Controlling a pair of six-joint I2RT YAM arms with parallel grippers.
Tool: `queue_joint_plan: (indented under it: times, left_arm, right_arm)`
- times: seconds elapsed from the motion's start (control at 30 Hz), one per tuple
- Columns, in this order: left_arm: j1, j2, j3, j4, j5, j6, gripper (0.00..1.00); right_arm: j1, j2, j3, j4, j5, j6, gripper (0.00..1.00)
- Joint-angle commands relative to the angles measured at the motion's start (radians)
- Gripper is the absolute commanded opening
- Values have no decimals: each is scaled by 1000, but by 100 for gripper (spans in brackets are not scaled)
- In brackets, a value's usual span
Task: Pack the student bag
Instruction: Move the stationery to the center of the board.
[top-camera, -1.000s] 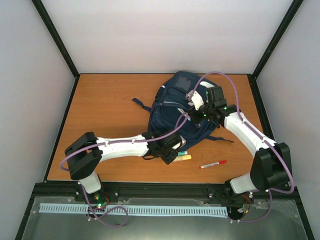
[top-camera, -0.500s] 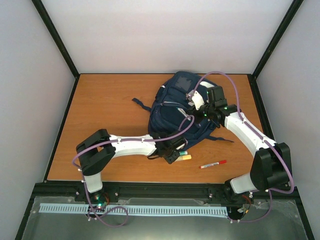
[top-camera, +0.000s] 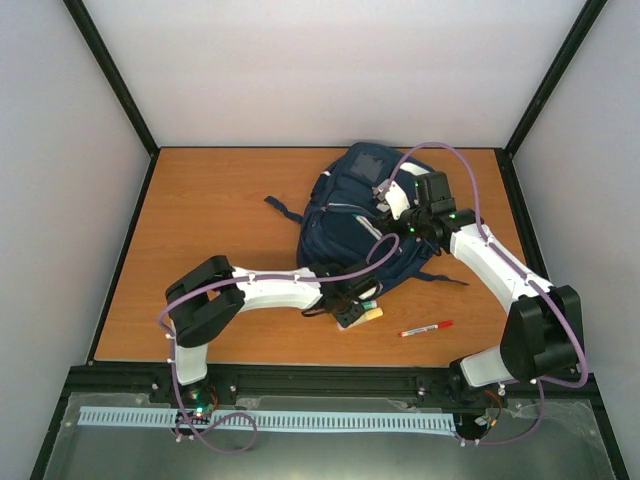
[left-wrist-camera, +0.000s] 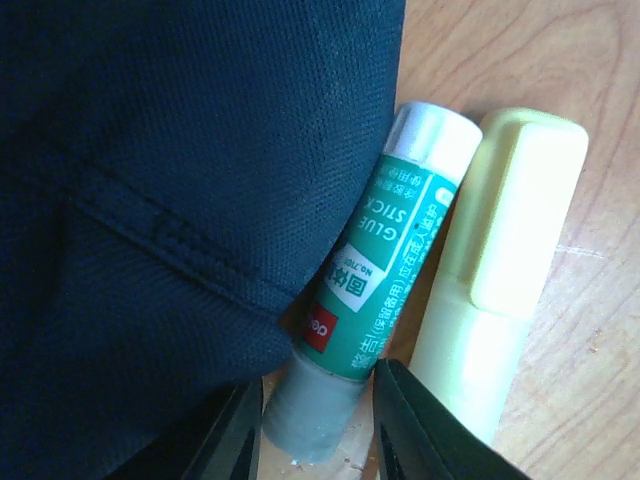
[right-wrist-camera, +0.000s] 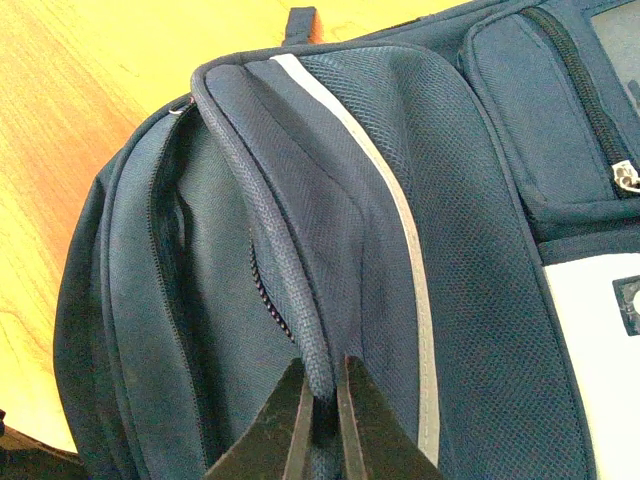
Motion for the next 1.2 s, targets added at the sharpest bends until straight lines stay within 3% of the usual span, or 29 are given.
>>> queue_joint_plan:
  times: [0.0, 0.33, 0.73, 0.8, 0.93, 1.17]
  left_arm:
    - [-9, 19, 19, -43, 6, 25, 32]
    - [-9, -136, -124, -124, 8, -67, 22]
    - [-9, -332, -292, -309, -14, -269, 22]
    - [-9, -342, -302, -316, 15, -275, 24]
    - [-9, -317, -275, -327, 15, -273, 36]
    - [-9, -220, -200, -332, -29, -217, 39]
  right_arm:
    - [-21, 0, -8, 31, -7, -3, 3]
    - [-24, -2, -8, 30, -12, -1, 3]
    - [-28, -8, -8, 29, -13, 0, 3]
    - [-28, -10, -9, 30, -16, 1, 3]
    - [-29, -8, -8, 29, -18, 1, 3]
    - [-36, -15, -11, 29, -22, 3, 3]
